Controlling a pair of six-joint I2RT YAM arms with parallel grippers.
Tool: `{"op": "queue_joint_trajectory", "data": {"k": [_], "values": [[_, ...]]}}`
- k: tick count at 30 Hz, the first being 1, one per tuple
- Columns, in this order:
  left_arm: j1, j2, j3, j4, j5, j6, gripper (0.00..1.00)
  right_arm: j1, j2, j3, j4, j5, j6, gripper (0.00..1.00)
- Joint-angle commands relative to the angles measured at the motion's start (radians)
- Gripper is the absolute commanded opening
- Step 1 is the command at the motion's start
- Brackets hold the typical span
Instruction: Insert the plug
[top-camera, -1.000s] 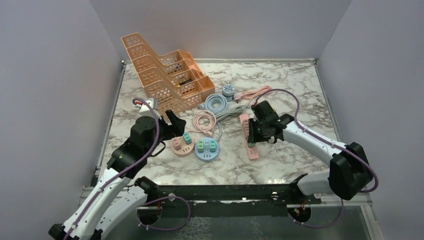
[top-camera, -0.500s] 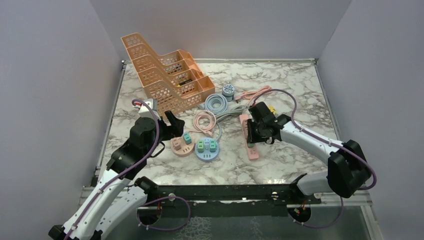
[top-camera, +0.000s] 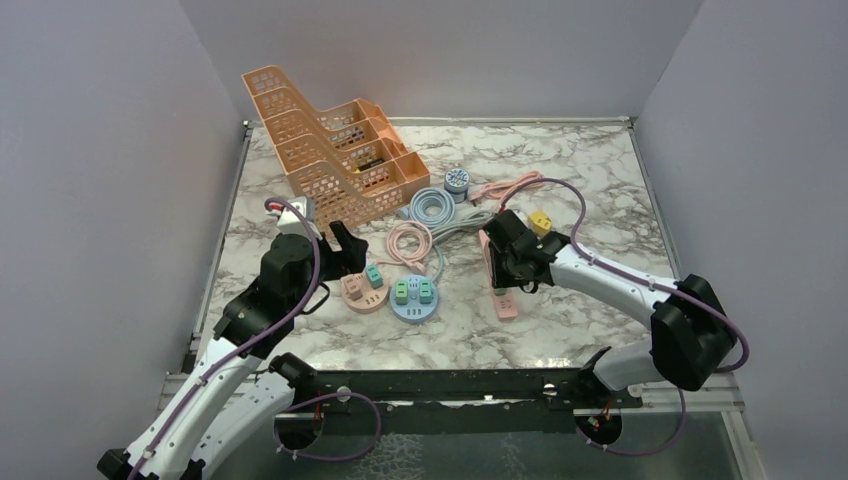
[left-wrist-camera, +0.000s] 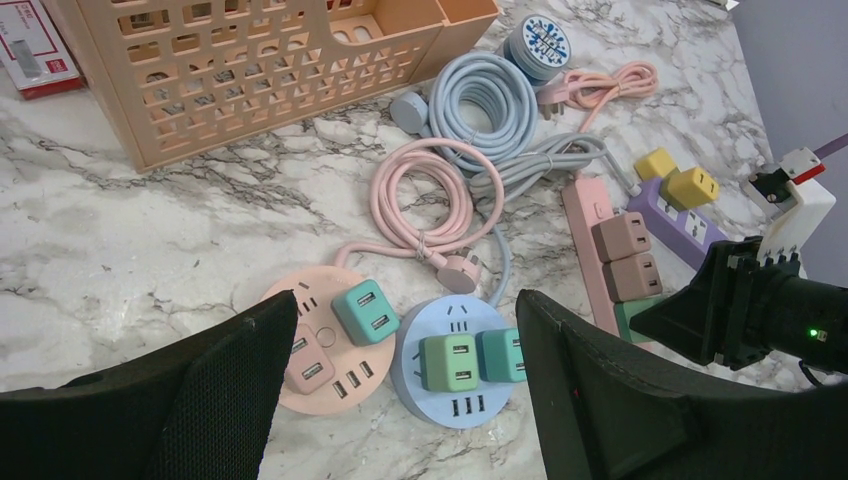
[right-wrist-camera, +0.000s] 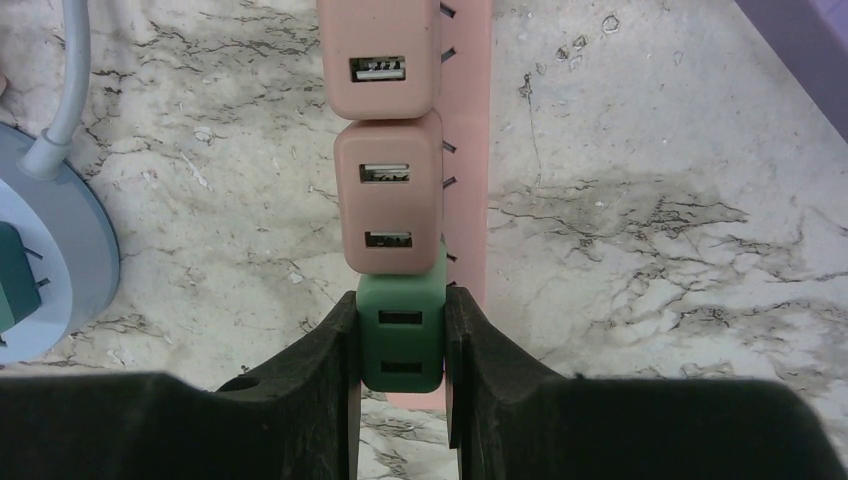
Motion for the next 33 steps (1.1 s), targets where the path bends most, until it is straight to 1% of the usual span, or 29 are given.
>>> {"op": "queue_joint_trajectory", "data": {"k": [1, 6, 11, 16, 18, 21, 24, 26, 28, 31, 33], "values": [[-0.001, 0.004, -0.001, 0.017, -0.028, 0.016, 0.83, -0.001, 0.220, -0.131, 0.055, 0.053, 0.110, 0.01], [-0.001, 0.016, 0.004, 0.017, -0.032, 0.018, 0.83, -0.001, 0.288, -0.139, 0.076, 0.018, 0.121, 0.01], [-0.002, 0.026, 0.006, 0.019, -0.035, 0.015, 0.83, -0.001, 0.290, -0.102, 0.061, 0.044, 0.095, 0.01], [-0.002, 0.038, 0.008, 0.030, -0.037, 0.018, 0.83, -0.001, 0.184, -0.049, 0.072, 0.071, 0.031, 0.01], [-0.002, 0.046, 0.011, 0.039, -0.035, 0.028, 0.83, -0.001, 0.140, -0.022, 0.084, 0.059, -0.024, 0.02], [-0.002, 0.065, 0.024, 0.048, -0.035, 0.060, 0.83, -0.001, 0.086, 0.024, 0.071, 0.054, -0.057, 0.17], [-0.001, 0.091, 0.039, 0.053, -0.046, 0.088, 0.83, -0.002, 0.042, 0.071, 0.025, 0.081, -0.041, 0.38], [-0.002, 0.101, 0.049, 0.059, -0.051, 0.105, 0.83, -0.001, 0.011, 0.101, -0.015, 0.108, -0.018, 0.50], [-0.001, 0.113, 0.054, 0.067, -0.052, 0.117, 0.83, -0.002, -0.025, 0.130, -0.050, 0.121, -0.009, 0.54], [-0.002, 0.131, 0.058, 0.088, -0.043, 0.129, 0.83, -0.002, -0.077, 0.183, -0.102, 0.139, 0.001, 0.56], [0.000, 0.146, 0.055, 0.108, -0.031, 0.130, 0.84, -0.002, -0.114, 0.209, -0.103, 0.153, -0.005, 0.56]]}}
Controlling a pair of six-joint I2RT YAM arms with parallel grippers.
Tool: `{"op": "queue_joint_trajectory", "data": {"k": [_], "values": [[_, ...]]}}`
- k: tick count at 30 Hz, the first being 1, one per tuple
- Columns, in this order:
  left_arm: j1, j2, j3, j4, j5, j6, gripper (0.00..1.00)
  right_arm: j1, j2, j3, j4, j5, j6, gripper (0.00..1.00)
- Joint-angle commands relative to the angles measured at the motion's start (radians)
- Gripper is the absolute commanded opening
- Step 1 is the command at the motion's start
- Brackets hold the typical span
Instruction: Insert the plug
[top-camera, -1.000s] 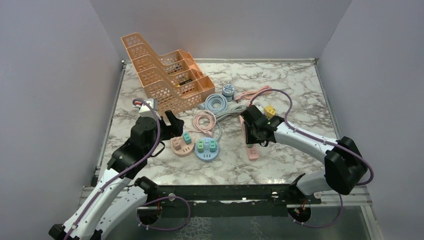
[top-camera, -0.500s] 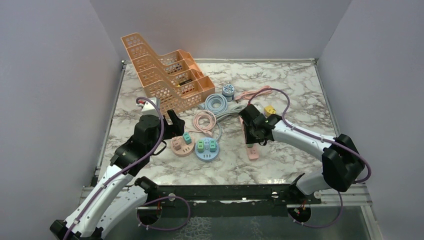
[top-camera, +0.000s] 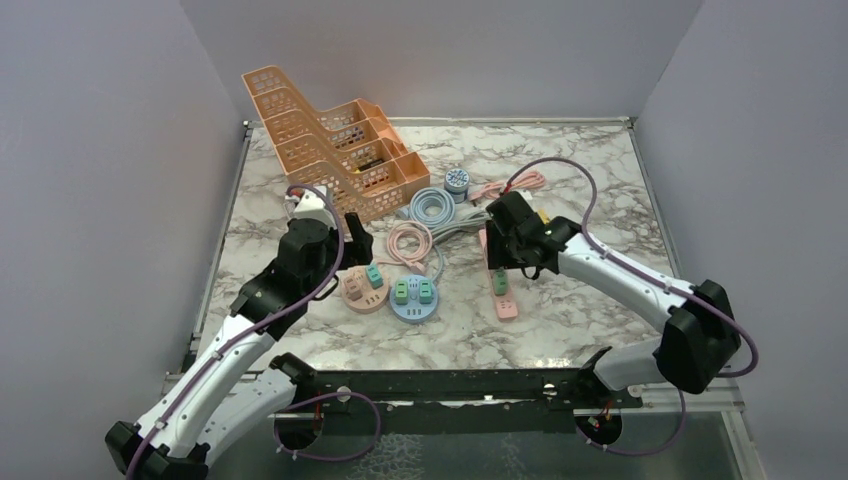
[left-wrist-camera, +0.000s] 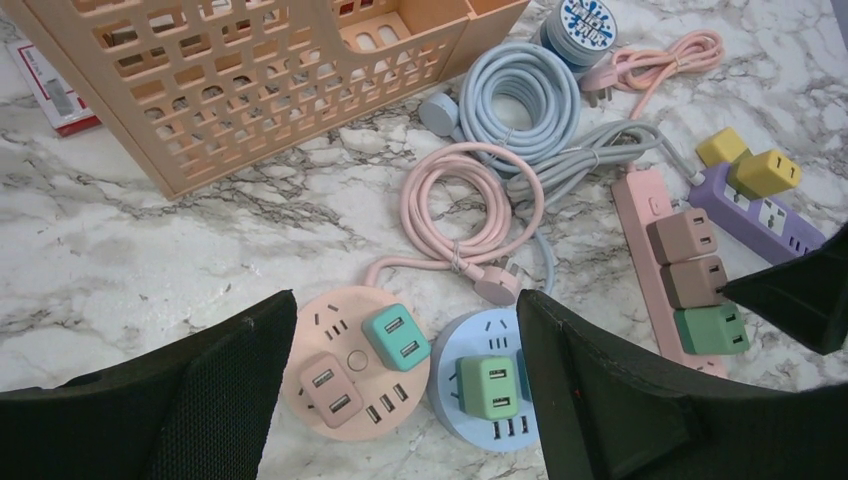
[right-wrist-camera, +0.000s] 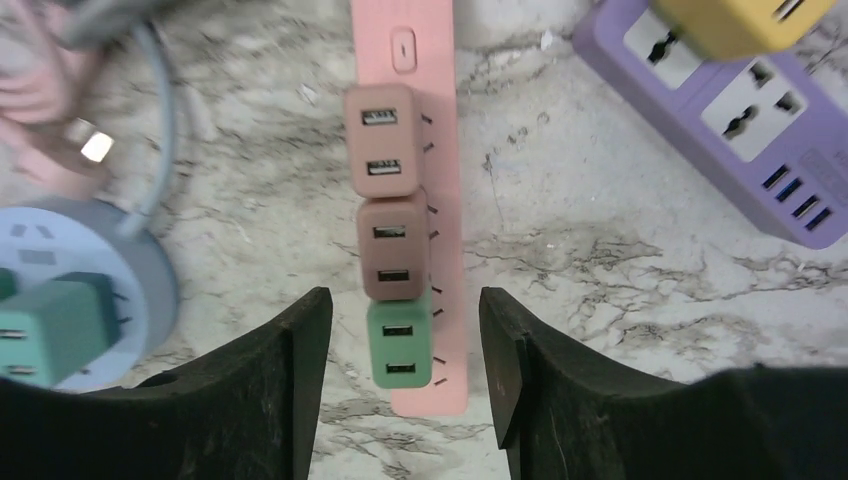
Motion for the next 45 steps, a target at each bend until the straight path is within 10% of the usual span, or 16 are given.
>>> {"op": "queue_joint_trajectory", "data": {"k": [1, 9, 25, 34, 45], "values": [[-0.001, 0.029, 0.029, 0.076, 0.000, 0.033, 0.84, 0.000, -0.105, 0.084, -0.018, 0.081, 0.010, 0.56], [0.000, 0.100, 0.030, 0.171, 0.065, 0.009, 0.84, -0.059, -0.022, 0.282, -0.065, 0.184, -0.016, 0.55], [0.000, 0.290, 0.065, 0.332, 0.101, 0.005, 0.84, -0.476, 0.399, 0.459, 0.104, -0.111, -0.205, 0.61], [0.001, 0.431, 0.133, 0.348, 0.106, 0.071, 0.84, -0.491, 0.541, 0.506, 0.063, -0.168, -0.317, 0.80], [0.002, 0.458, 0.118, 0.428, 0.108, 0.088, 0.84, -0.520, 0.630, 0.483, 0.072, -0.111, -0.326, 0.72]]}}
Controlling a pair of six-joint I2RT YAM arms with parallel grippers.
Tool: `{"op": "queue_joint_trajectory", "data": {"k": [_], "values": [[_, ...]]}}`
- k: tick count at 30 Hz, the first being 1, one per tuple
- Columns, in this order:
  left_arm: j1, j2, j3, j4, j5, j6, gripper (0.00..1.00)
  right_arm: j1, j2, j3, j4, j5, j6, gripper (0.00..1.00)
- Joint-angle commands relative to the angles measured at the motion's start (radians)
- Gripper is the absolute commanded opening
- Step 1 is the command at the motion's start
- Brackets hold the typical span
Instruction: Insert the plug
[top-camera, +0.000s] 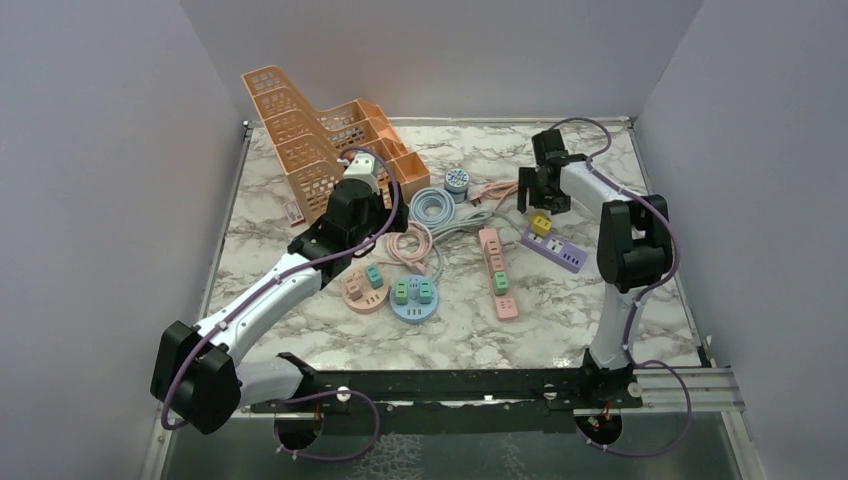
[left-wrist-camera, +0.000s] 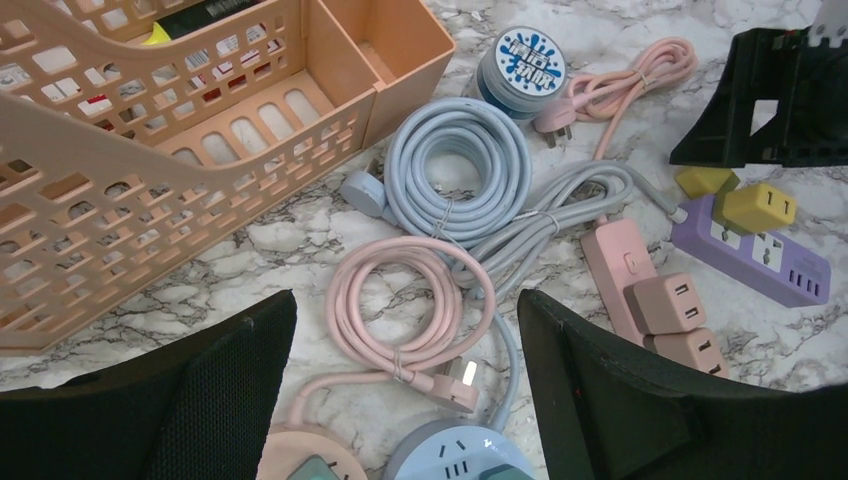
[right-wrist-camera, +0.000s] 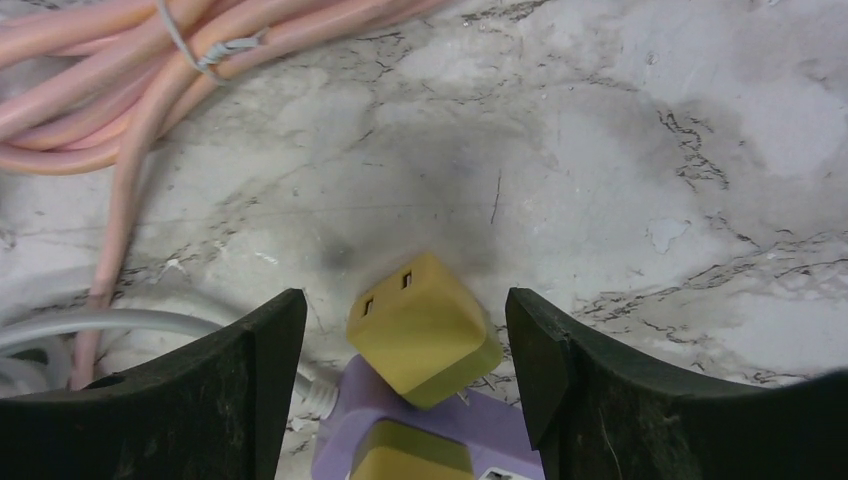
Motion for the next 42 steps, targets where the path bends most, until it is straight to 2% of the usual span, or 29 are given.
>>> {"op": "queue_joint_trajectory", "data": {"k": [1, 4, 10, 15, 21, 26, 27, 31, 37, 42], "values": [[0.003, -0.004, 0.007, 0.077, 0.019, 0.017, 0.84, -0.011, 0.048, -0.004, 0.001, 0.008, -0.012, 0.70], [0.002, -0.004, 0.005, 0.084, 0.016, 0.017, 0.84, -0.013, 0.050, -0.006, -0.012, 0.024, 0.018, 0.64], [0.002, -0.012, -0.003, 0.086, 0.012, 0.004, 0.84, -0.013, 0.037, -0.001, -0.016, 0.071, 0.081, 0.44], [0.002, -0.023, -0.007, 0.068, 0.005, -0.016, 0.84, -0.013, -0.011, 0.000, 0.031, 0.041, 0.095, 0.40], [0.001, -0.025, 0.000, 0.038, 0.045, -0.039, 0.83, -0.013, -0.063, 0.005, 0.045, -0.021, 0.125, 0.41], [0.001, -0.042, -0.019, 0.016, 0.065, -0.077, 0.83, -0.013, -0.142, -0.088, 0.096, -0.013, 0.135, 0.41], [0.001, -0.046, -0.021, 0.009, 0.072, -0.086, 0.83, -0.013, -0.147, -0.091, 0.098, -0.014, 0.125, 0.42], [0.001, -0.064, -0.033, -0.007, 0.097, -0.119, 0.83, -0.013, -0.108, -0.063, 0.032, 0.001, 0.119, 0.56], [0.001, -0.097, -0.055, -0.004, 0.108, -0.153, 0.83, -0.013, -0.090, -0.060, 0.063, -0.030, 0.117, 0.55], [0.001, -0.105, -0.063, -0.006, 0.120, -0.158, 0.83, -0.014, -0.045, -0.043, 0.059, -0.041, 0.080, 0.61]]}}
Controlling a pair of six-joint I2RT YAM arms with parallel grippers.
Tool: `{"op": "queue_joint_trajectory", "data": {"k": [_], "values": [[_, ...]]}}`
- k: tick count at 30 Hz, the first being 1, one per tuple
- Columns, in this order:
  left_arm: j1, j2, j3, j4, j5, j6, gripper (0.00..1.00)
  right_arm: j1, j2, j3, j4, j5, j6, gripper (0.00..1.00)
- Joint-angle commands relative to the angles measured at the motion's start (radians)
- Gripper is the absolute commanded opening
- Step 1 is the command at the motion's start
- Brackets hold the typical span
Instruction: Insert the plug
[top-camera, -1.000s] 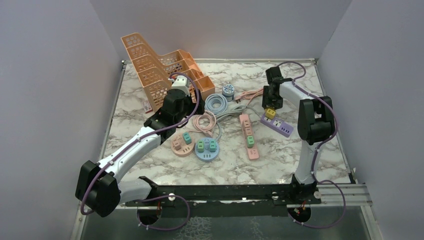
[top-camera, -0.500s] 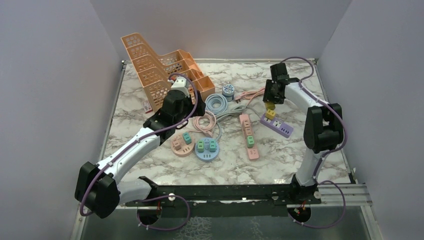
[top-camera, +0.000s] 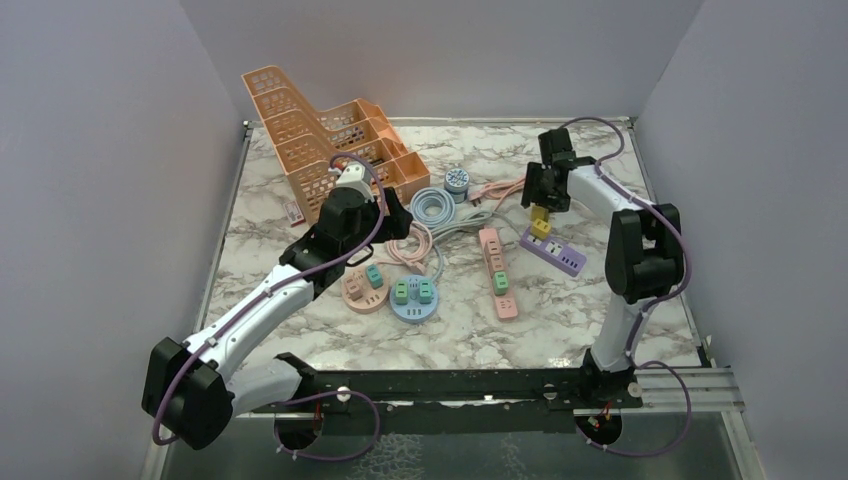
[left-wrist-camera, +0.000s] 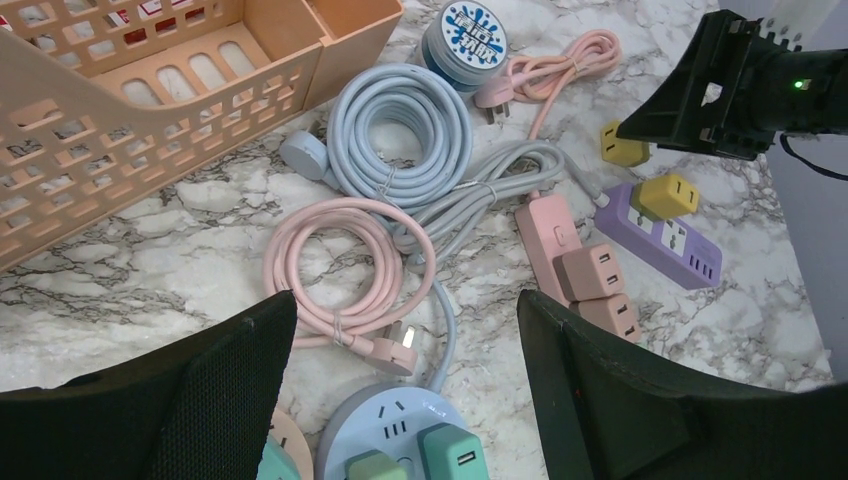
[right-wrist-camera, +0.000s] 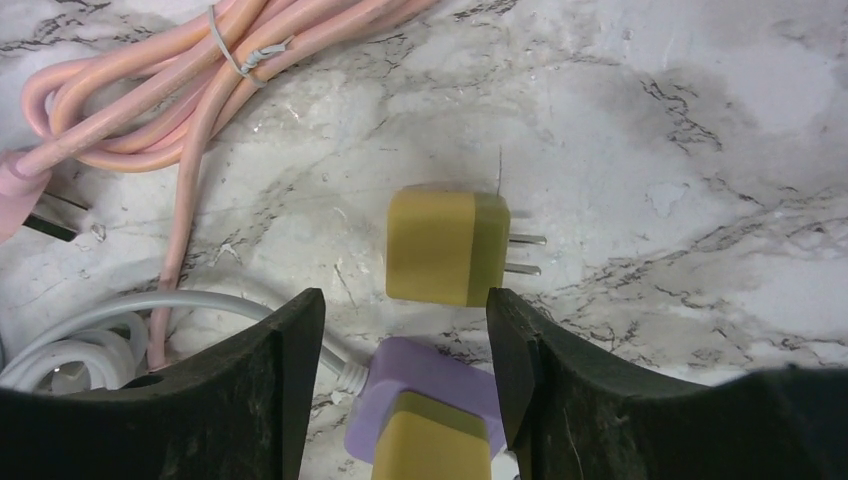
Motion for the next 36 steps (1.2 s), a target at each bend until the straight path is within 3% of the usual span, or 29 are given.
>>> {"op": "queue_joint_trajectory", "data": {"k": [1, 6, 9, 12, 18, 23, 31, 36], "values": [[0.001, -0.025, -0.008, -0.010, 0.033, -0.020, 0.83, -0.005, 0.063, 0.036, 0.001, -0.029, -0.045, 0.62], [0.001, -0.033, -0.016, -0.010, 0.033, -0.019, 0.83, -0.005, 0.092, 0.022, 0.007, 0.064, -0.075, 0.72], [0.002, -0.033, -0.014, -0.013, 0.036, -0.011, 0.83, -0.006, 0.117, 0.039, -0.005, 0.084, -0.070, 0.72], [0.002, -0.032, -0.010, -0.018, 0.037, -0.004, 0.83, -0.006, 0.128, 0.038, 0.004, 0.071, -0.055, 0.66], [0.001, -0.038, -0.007, -0.024, 0.040, 0.010, 0.83, -0.006, 0.115, 0.032, 0.032, 0.057, -0.041, 0.41], [0.001, -0.032, -0.011, -0.003, 0.093, 0.020, 0.83, -0.006, 0.029, 0.026, 0.052, 0.015, -0.045, 0.36], [-0.025, 0.032, -0.020, 0.116, 0.207, 0.017, 0.82, -0.005, -0.164, -0.028, 0.060, -0.281, -0.053, 0.36], [-0.084, 0.075, -0.044, 0.298, 0.244, 0.067, 0.82, -0.003, -0.315, -0.139, 0.087, -0.561, -0.019, 0.36]]}}
